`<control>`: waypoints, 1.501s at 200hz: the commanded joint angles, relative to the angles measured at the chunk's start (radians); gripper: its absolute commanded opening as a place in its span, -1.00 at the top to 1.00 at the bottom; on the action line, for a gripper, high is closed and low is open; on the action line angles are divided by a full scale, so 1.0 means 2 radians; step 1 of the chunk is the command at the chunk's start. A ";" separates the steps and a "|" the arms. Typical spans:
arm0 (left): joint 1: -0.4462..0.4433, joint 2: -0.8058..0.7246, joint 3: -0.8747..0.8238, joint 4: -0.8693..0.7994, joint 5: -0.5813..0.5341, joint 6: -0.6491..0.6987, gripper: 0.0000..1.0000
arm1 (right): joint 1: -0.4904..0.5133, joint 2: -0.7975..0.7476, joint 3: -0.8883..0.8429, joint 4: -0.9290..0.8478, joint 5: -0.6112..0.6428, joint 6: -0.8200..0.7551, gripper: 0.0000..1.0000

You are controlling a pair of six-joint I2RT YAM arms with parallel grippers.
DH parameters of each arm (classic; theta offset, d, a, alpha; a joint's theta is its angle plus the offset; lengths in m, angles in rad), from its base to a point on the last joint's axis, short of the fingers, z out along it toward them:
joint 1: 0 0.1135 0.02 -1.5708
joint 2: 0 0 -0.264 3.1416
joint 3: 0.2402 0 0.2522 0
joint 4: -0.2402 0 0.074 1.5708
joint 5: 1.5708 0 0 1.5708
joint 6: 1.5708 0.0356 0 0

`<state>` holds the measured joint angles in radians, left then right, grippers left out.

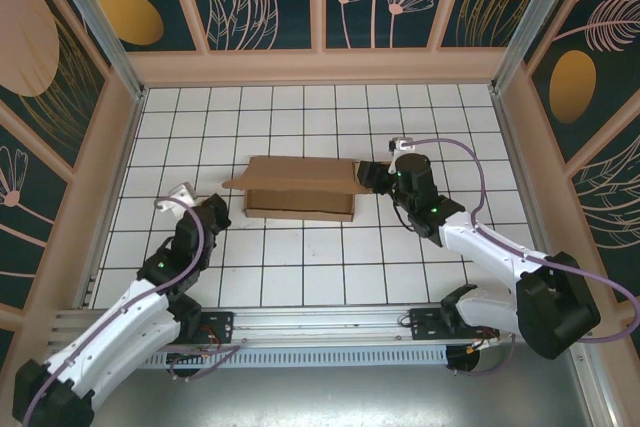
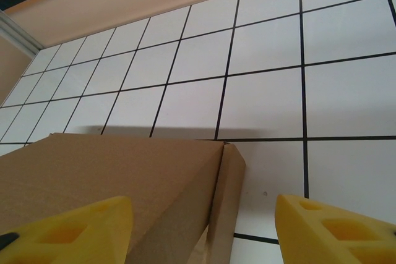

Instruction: Fold the paper box

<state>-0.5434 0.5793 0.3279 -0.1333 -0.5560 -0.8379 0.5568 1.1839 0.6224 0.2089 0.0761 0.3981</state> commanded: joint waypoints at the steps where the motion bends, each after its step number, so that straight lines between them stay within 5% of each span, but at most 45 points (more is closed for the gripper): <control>1: -0.001 -0.052 0.022 -0.040 -0.060 0.016 0.45 | -0.002 0.005 0.021 -0.007 -0.016 -0.013 -0.26; 49: 0.000 0.000 0.122 -0.010 -0.122 0.103 0.21 | 0.008 0.041 0.058 -0.038 -0.026 -0.042 -0.39; 95: 0.002 0.115 0.213 0.051 -0.001 0.183 0.14 | 0.024 0.080 0.063 -0.056 0.010 -0.067 -0.39; 119: 0.028 0.169 0.221 0.046 0.061 0.152 0.10 | 0.030 0.100 0.050 -0.056 0.011 -0.068 -0.38; 135: 0.102 0.178 0.189 0.078 0.192 0.069 0.10 | 0.034 0.118 0.045 -0.056 0.010 -0.060 -0.35; 147: 0.133 0.185 0.162 0.105 0.235 0.036 0.10 | 0.035 0.129 0.043 -0.057 0.009 -0.055 -0.33; 197: 0.145 0.256 0.122 0.142 0.264 0.045 -0.05 | 0.028 0.132 0.042 -0.057 0.010 -0.041 -0.29; 237: 0.146 0.304 0.064 0.229 0.296 0.016 -0.14 | -0.018 0.124 0.036 -0.015 -0.118 0.012 -0.36; 300: 0.145 0.320 0.013 0.320 0.325 -0.007 -0.14 | -0.023 0.172 0.037 0.003 -0.154 0.029 -0.40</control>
<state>-0.2596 1.2255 0.3779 0.3801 0.0521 -0.8185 0.5121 1.4960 0.7086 0.1734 -0.1787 0.4225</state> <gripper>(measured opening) 0.571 0.698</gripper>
